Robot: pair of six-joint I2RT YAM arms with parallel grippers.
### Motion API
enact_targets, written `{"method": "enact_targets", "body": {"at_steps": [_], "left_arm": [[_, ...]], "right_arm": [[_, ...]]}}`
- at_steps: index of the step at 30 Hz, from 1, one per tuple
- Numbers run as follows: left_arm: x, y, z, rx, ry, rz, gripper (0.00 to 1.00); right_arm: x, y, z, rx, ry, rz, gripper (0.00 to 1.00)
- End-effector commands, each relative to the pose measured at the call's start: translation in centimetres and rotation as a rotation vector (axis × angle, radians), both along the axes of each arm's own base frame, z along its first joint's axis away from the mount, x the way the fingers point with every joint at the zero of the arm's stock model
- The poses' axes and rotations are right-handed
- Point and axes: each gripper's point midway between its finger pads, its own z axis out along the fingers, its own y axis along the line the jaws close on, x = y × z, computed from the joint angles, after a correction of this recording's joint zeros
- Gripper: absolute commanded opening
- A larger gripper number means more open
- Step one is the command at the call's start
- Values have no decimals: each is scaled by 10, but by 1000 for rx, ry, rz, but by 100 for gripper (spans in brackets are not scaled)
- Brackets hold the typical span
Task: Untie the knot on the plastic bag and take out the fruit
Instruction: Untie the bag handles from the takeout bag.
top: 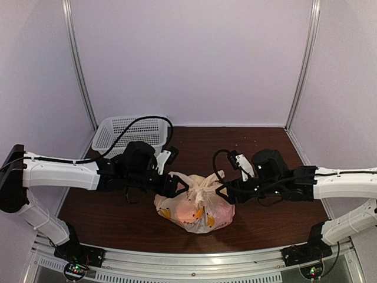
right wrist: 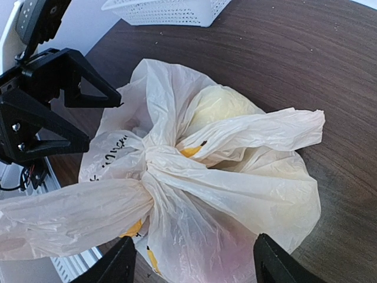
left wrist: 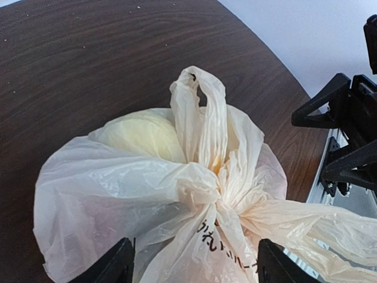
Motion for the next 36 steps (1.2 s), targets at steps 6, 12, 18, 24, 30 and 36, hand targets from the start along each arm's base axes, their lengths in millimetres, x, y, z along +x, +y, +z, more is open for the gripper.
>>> {"method": "enact_targets", "body": {"at_steps": [6, 12, 18, 24, 30, 36], "left_arm": [[-3, -33, 10, -92, 11, -86, 67], [0, -33, -3, -64, 22, -78, 63], [1, -35, -10, -50, 32, -77, 58], [5, -35, -17, -32, 33, -60, 52], [5, -35, -18, -32, 36, -57, 43], [6, -35, -17, -35, 35, -52, 33]], "right_arm": [[-14, 20, -26, 3, 71, 83, 59], [-12, 28, -34, -5, 78, 94, 52], [-11, 30, -41, -18, 86, 98, 47], [-9, 33, -42, -17, 80, 99, 44], [-6, 33, -46, -39, 71, 90, 37], [-2, 34, -45, -42, 61, 80, 44]]}}
